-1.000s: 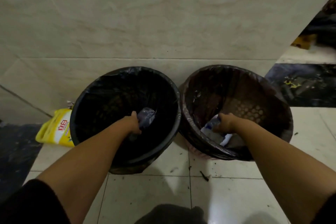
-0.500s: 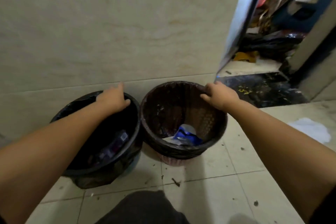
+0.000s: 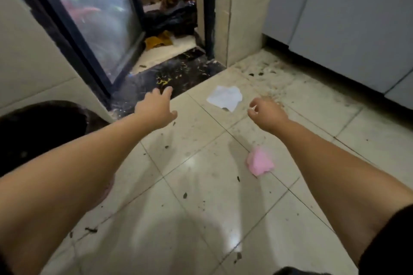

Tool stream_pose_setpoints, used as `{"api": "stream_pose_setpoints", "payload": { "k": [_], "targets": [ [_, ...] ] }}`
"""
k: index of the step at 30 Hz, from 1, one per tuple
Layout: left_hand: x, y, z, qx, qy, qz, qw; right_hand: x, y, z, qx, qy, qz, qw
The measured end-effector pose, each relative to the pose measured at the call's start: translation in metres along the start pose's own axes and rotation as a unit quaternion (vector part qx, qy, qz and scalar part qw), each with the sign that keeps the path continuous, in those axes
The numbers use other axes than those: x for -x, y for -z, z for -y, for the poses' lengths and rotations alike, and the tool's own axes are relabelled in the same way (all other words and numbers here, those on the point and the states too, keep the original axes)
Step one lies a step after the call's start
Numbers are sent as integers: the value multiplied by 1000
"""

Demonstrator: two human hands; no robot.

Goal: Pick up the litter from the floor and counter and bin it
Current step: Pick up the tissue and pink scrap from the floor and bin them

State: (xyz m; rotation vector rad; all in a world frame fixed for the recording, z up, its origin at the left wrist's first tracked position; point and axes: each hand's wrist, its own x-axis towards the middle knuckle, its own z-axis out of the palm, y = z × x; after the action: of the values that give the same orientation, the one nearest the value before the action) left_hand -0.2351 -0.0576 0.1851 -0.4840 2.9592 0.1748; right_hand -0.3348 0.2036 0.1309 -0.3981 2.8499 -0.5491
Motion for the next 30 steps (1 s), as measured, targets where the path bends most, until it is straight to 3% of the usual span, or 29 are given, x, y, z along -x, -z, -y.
{"api": "stream_pose_setpoints", "payload": {
  "k": [5, 9, 12, 18, 30],
  "targets": [
    [-14, -50, -99, -49, -6, 92, 995, 15, -23, -87, -15, -65, 134, 989],
    [-25, -38, -130, -85, 4, 124, 989, 23, -22, -97, -37, -65, 245, 967],
    [-46, -20, -144, -97, -8, 122, 988, 24, -17, -95, -32, -64, 279, 958],
    [-108, -47, -145, -94, -70, 107, 987, 6, -54, -87, -20, -103, 277, 955],
    [-236, -172, -144, -116, -166, 190, 961, -2, -153, -95, 30, -205, 183, 961]
  ]
}}
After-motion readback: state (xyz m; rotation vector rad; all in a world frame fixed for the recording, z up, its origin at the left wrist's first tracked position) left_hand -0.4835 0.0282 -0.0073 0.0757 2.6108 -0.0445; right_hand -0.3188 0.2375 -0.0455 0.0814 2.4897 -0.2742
